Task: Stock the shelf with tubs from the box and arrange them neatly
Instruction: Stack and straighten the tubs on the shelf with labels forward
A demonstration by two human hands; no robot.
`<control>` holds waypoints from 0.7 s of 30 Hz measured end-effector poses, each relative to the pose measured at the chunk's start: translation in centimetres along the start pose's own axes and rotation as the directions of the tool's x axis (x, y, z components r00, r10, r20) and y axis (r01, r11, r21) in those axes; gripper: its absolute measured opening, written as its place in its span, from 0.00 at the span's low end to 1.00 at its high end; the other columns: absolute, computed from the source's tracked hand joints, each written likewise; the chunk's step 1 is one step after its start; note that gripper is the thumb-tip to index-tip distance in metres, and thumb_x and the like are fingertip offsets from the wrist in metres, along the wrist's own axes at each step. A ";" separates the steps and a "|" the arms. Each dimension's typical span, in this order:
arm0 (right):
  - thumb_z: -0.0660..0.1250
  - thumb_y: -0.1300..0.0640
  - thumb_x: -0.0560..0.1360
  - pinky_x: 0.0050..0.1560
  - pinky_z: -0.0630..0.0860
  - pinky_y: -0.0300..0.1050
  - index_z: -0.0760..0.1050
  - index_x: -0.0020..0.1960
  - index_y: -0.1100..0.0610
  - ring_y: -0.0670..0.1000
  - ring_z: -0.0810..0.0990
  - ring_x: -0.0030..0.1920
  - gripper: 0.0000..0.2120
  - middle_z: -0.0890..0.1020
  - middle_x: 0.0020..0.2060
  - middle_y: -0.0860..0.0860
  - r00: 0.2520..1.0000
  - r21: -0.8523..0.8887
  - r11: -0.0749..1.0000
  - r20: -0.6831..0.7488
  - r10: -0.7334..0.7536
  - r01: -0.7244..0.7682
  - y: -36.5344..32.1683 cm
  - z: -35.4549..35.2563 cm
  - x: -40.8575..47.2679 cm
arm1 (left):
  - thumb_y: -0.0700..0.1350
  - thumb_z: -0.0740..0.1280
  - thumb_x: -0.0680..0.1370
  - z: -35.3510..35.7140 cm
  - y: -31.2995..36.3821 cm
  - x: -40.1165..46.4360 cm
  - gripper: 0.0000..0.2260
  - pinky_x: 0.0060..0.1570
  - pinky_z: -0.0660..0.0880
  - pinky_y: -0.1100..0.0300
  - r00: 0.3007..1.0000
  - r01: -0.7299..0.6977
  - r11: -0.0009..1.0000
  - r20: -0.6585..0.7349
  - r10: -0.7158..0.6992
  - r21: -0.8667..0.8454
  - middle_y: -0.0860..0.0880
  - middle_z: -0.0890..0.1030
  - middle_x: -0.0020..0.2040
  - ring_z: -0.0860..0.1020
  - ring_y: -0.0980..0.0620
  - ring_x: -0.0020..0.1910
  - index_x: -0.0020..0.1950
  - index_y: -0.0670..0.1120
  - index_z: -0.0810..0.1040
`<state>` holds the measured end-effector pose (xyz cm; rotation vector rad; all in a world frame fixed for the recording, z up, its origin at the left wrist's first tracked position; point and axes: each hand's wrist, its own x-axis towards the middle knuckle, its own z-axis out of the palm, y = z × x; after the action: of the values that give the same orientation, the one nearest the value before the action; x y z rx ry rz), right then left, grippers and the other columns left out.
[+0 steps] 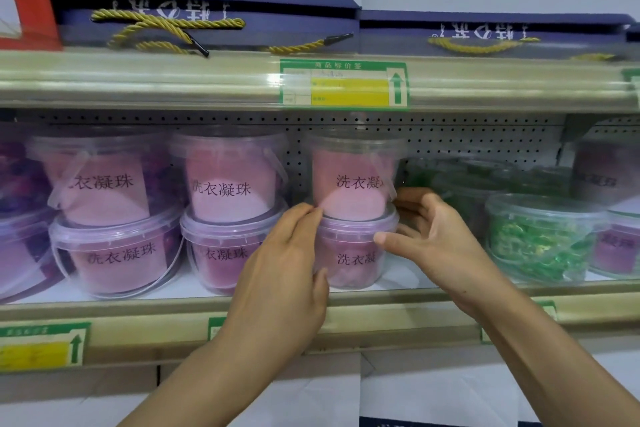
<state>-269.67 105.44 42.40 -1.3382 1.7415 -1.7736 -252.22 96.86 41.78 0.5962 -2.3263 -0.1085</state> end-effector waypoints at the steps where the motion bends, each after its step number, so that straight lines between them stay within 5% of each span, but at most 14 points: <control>1: 0.75 0.63 0.67 0.60 0.75 0.43 0.68 0.63 0.54 0.44 0.78 0.58 0.29 0.77 0.59 0.46 0.999 -0.037 0.999 -0.032 -0.007 0.006 0.1 0.4 -0.1 | 0.43 0.66 0.75 -0.1 0.0 0.0 0.31 0.67 0.52 0.71 1.000 0.002 1.000 0.003 -0.002 -0.014 0.55 0.56 0.75 0.59 0.56 0.73 0.76 0.49 0.56; 7: 0.77 0.59 0.65 0.59 0.74 0.42 0.68 0.63 0.54 0.44 0.77 0.57 0.30 0.77 0.58 0.46 0.988 -0.157 0.987 -0.143 -0.063 0.040 -0.3 1.7 -0.7 | 0.43 0.66 0.75 -0.2 0.0 -0.2 0.30 0.63 0.62 0.66 1.000 0.019 0.992 0.012 -0.018 -0.121 0.55 0.61 0.73 0.64 0.55 0.69 0.73 0.51 0.54; 11: 0.77 0.57 0.65 0.63 0.72 0.46 0.68 0.65 0.53 0.44 0.76 0.59 0.32 0.76 0.59 0.46 0.992 -0.168 0.986 -0.121 -0.037 0.016 -0.5 1.3 -0.6 | 0.44 0.66 0.75 -0.4 0.0 0.1 0.33 0.63 0.58 0.69 1.000 0.023 0.987 0.004 -0.022 -0.159 0.55 0.58 0.74 0.61 0.56 0.70 0.74 0.51 0.51; 17: 0.75 0.39 0.58 0.66 0.69 0.54 0.66 0.68 0.48 0.47 0.74 0.64 0.42 0.77 0.62 0.45 0.999 -0.068 0.997 -0.028 -0.027 0.025 -2.9 0.4 1.5 | 0.46 0.67 0.75 -1.0 0.8 1.5 0.38 0.68 0.59 0.64 0.996 0.092 0.940 0.029 -0.087 -0.329 0.52 0.57 0.76 0.60 0.54 0.73 0.75 0.52 0.45; 21: 0.75 0.44 0.62 0.67 0.69 0.54 0.67 0.67 0.51 0.48 0.75 0.63 0.37 0.78 0.62 0.47 0.999 -0.026 0.999 0.017 -0.042 0.043 -2.6 0.5 2.5 | 0.44 0.68 0.74 -0.6 1.0 1.4 0.40 0.68 0.63 0.60 0.997 0.077 0.914 0.033 -0.070 -0.398 0.52 0.59 0.75 0.63 0.54 0.71 0.73 0.59 0.42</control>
<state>-269.62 103.79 45.66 -1.4068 1.7455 -1.7626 -253.11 97.16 43.36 0.4735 -2.2087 -0.6119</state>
